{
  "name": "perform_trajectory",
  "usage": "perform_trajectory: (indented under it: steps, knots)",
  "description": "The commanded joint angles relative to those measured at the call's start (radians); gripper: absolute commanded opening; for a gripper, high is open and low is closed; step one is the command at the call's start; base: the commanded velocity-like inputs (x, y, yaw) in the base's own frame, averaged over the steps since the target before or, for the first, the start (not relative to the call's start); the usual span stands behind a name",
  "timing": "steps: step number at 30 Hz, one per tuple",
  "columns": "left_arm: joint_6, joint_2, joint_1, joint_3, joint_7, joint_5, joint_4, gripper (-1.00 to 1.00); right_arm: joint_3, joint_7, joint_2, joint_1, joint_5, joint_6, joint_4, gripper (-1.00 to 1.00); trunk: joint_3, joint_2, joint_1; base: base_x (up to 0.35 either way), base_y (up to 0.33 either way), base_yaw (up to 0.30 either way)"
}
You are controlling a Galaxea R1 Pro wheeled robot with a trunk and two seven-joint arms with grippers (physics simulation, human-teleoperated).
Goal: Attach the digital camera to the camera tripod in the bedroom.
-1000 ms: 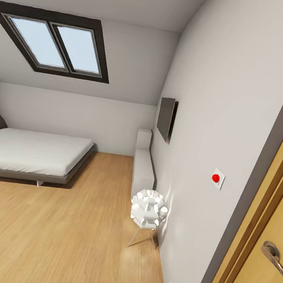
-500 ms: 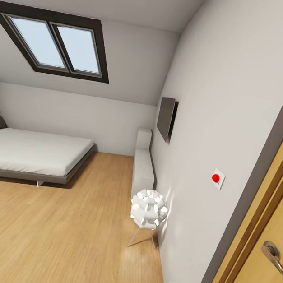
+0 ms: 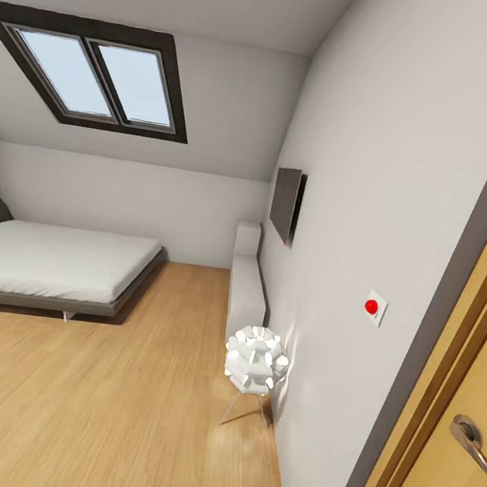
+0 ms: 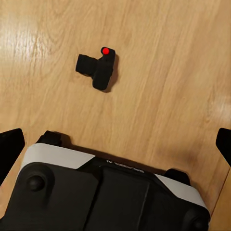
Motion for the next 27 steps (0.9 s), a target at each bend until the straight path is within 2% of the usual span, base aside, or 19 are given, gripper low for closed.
perform_trajectory:
  steps: [1,11,21,25,27]
  knots:
    - [0.003,0.0,0.0,-0.003,0.01,0.01,-0.002,1.0,0.003,-0.003,-0.001,0.0,-0.01,0.004,-0.001,1.0,0.0,-0.001,0.0,0.0,0.0,0.0]
    - [0.003,0.0,0.0,-0.002,0.011,0.012,-0.002,1.0,0.003,-0.004,-0.001,0.0,-0.01,0.004,0.0,1.0,0.0,-0.001,0.0,0.0,0.0,0.0]
    - [-0.007,0.005,0.0,-0.006,0.008,0.012,0.0,1.0,0.005,-0.006,0.0,0.0,-0.01,-0.018,0.0,1.0,-0.032,-0.071,0.039,0.0,0.0,0.0]
    - [-0.031,0.006,0.0,-0.007,0.008,0.012,0.001,1.0,0.013,-0.006,0.001,0.0,-0.01,-0.018,0.0,1.0,-0.044,-0.099,0.054,0.0,0.0,0.0]
    - [-0.057,0.007,0.0,-0.007,0.008,0.012,0.002,1.0,0.029,-0.002,0.0,0.0,-0.01,-0.019,0.0,1.0,-0.051,-0.113,0.062,0.0,0.0,0.0]
